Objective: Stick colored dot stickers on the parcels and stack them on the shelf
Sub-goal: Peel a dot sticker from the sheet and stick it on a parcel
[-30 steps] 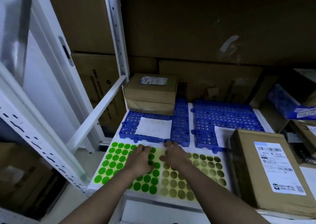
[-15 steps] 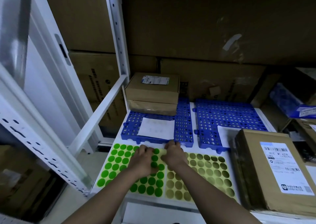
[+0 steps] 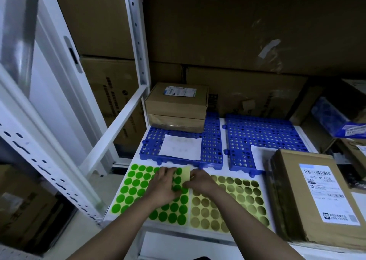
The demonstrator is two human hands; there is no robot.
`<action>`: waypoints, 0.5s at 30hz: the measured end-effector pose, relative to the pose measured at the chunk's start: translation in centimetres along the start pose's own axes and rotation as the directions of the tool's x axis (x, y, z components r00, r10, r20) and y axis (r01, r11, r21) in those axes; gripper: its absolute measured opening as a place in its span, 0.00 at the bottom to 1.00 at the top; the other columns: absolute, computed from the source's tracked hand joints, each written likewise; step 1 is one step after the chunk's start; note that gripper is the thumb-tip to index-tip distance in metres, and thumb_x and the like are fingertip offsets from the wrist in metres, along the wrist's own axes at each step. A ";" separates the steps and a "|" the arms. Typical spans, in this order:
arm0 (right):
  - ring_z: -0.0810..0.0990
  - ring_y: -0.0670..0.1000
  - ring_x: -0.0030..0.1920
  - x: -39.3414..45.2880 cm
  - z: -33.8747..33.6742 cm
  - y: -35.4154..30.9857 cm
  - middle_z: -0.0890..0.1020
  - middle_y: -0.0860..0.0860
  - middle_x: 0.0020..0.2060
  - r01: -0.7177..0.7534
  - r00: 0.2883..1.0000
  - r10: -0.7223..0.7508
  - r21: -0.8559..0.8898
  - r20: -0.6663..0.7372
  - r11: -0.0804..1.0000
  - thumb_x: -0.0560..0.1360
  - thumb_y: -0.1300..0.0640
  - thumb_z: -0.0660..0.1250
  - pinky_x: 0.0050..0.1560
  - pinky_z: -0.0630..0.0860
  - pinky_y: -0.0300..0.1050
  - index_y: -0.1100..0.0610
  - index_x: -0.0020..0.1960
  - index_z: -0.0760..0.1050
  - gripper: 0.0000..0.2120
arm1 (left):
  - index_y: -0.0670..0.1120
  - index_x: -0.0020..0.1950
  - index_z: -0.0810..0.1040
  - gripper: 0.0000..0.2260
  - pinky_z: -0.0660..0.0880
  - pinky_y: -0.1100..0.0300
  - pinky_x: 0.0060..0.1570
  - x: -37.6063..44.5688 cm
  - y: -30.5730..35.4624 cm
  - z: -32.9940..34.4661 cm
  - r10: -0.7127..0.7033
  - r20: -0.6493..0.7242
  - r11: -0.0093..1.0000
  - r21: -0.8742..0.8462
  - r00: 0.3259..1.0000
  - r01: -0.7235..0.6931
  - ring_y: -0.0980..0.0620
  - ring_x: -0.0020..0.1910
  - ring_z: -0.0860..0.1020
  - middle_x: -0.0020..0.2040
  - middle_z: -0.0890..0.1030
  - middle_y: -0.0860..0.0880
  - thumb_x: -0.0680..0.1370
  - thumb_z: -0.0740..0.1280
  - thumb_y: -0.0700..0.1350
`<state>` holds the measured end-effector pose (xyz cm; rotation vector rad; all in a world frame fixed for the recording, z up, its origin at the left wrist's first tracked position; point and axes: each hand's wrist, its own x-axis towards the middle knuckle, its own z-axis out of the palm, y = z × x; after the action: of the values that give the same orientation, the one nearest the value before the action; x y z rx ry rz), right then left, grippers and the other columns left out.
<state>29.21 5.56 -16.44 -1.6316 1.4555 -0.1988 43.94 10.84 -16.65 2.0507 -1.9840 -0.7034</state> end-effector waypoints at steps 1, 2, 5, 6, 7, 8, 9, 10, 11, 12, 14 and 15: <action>0.78 0.49 0.40 -0.1 0.0 0.1 0.77 0.46 0.38 0.020 1.000 -0.020 -0.001 0.023 1.000 0.71 0.56 0.71 0.41 0.76 0.42 0.51 0.43 0.74 0.06 | 0.51 0.75 0.57 0.34 0.66 0.55 0.66 0.0 -0.1 -0.1 0.004 -0.009 1.000 -0.020 1.000 -0.004 0.48 0.69 0.63 0.70 0.63 0.48 0.74 0.69 0.54; 0.77 0.49 0.42 -0.3 0.0 0.2 0.77 0.46 0.38 0.047 0.998 -0.047 0.002 0.028 0.999 0.71 0.56 0.71 0.41 0.75 0.41 0.50 0.41 0.72 0.07 | 0.51 0.74 0.59 0.32 0.67 0.54 0.65 0.1 -0.1 -0.4 0.016 -0.029 0.999 -0.037 0.999 -0.017 0.48 0.68 0.65 0.69 0.64 0.48 0.75 0.68 0.54; 0.78 0.50 0.41 -1.0 -0.3 0.3 0.80 0.49 0.40 0.123 0.992 -0.122 0.083 -0.009 0.989 0.72 0.59 0.70 0.39 0.73 0.43 0.51 0.41 0.72 0.07 | 0.51 0.72 0.65 0.25 0.68 0.57 0.61 0.4 -0.3 -1.5 0.093 -0.168 0.994 -0.040 0.981 -0.101 0.50 0.64 0.68 0.66 0.68 0.49 0.76 0.67 0.51; 0.79 0.50 0.40 -1.3 -0.4 0.3 0.81 0.51 0.40 0.153 0.988 -0.151 0.126 -0.025 0.980 0.73 0.60 0.69 0.38 0.73 0.42 0.53 0.44 0.73 0.06 | 0.51 0.71 0.66 0.24 0.68 0.57 0.61 0.5 -0.3 -2.0 0.132 -0.218 0.990 -0.024 0.967 -0.141 0.50 0.63 0.69 0.65 0.69 0.49 0.76 0.67 0.51; 0.79 0.49 0.39 -1.5 -0.6 0.2 0.81 0.52 0.40 0.183 0.983 -0.178 0.157 -0.045 0.971 0.73 0.60 0.69 0.37 0.73 0.41 0.54 0.47 0.73 0.06 | 0.51 0.70 0.68 0.22 0.68 0.57 0.61 0.7 -0.3 -2.4 0.173 -0.259 0.984 -0.004 0.950 -0.180 0.51 0.63 0.69 0.64 0.69 0.50 0.77 0.67 0.51; 0.79 0.49 0.39 -1.8 -0.7 0.2 0.81 0.52 0.39 0.213 0.977 -0.203 0.183 -0.069 0.960 0.74 0.61 0.70 0.37 0.74 0.40 0.54 0.49 0.73 0.08 | 0.50 0.70 0.69 0.22 0.68 0.57 0.61 1.0 -0.2 -2.9 0.206 -0.288 0.977 0.014 0.935 -0.211 0.51 0.63 0.69 0.64 0.69 0.50 0.77 0.67 0.50; 0.80 0.48 0.39 -1.9 -0.8 0.1 0.81 0.52 0.39 0.243 0.969 -0.227 0.200 -0.102 0.949 0.74 0.61 0.70 0.39 0.75 0.41 0.53 0.51 0.73 0.10 | 0.50 0.69 0.69 0.21 0.68 0.55 0.62 1.2 -0.1 -3.4 0.225 -0.303 0.973 0.022 0.926 -0.230 0.51 0.64 0.68 0.65 0.70 0.50 0.77 0.66 0.50; 0.80 0.48 0.40 -1.9 -0.8 0.1 0.82 0.51 0.39 0.278 0.957 -0.251 0.208 -0.148 0.938 0.74 0.61 0.70 0.42 0.76 0.44 0.51 0.54 0.72 0.12 | 0.50 0.70 0.69 0.21 0.68 0.55 0.63 1.5 0.1 -3.9 0.233 -0.305 0.971 0.018 0.923 -0.239 0.51 0.65 0.68 0.65 0.69 0.51 0.77 0.66 0.50; 0.80 0.47 0.39 -2.0 -0.8 0.1 0.82 0.51 0.39 0.311 0.941 -0.271 0.205 -0.201 0.928 0.73 0.61 0.70 0.43 0.77 0.46 0.50 0.56 0.71 0.15 | 0.50 0.70 0.68 0.21 0.68 0.54 0.63 1.8 0.3 -4.4 0.234 -0.297 0.970 0.008 0.926 -0.243 0.51 0.65 0.68 0.66 0.69 0.51 0.77 0.66 0.49; 0.80 0.46 0.38 -2.0 -0.8 0.0 0.82 0.50 0.39 0.341 0.924 -0.288 0.198 -0.252 0.919 0.73 0.61 0.70 0.43 0.77 0.47 0.48 0.59 0.69 0.18 | 0.50 0.71 0.68 0.21 0.68 0.54 0.63 2.1 0.5 -4.9 0.234 -0.279 0.970 -0.001 0.931 -0.244 0.51 0.65 0.68 0.67 0.69 0.51 0.78 0.66 0.49; 0.80 0.45 0.37 -2.2 -0.8 0.0 0.81 0.48 0.37 0.376 0.895 -0.306 0.179 -0.323 0.909 0.74 0.60 0.70 0.41 0.77 0.47 0.44 0.62 0.65 0.23 | 0.51 0.71 0.66 0.22 0.69 0.55 0.62 2.8 0.9 -5.9 0.214 -0.222 0.973 -0.036 0.951 -0.227 0.50 0.64 0.71 0.67 0.70 0.50 0.78 0.65 0.49; 0.79 0.44 0.37 -2.3 -0.9 -0.1 0.81 0.47 0.37 0.388 0.885 -0.315 0.169 -0.342 0.906 0.74 0.60 0.70 0.40 0.77 0.46 0.43 0.61 0.64 0.23 | 0.52 0.71 0.67 0.22 0.71 0.54 0.61 3.2 1.0 -6.4 0.185 -0.192 0.975 -0.083 0.964 -0.204 0.51 0.63 0.72 0.66 0.72 0.51 0.78 0.65 0.49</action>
<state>28.02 7.09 -14.90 -1.7103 1.2825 -0.8373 46.01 6.51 -11.29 1.7629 -1.9671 -0.5426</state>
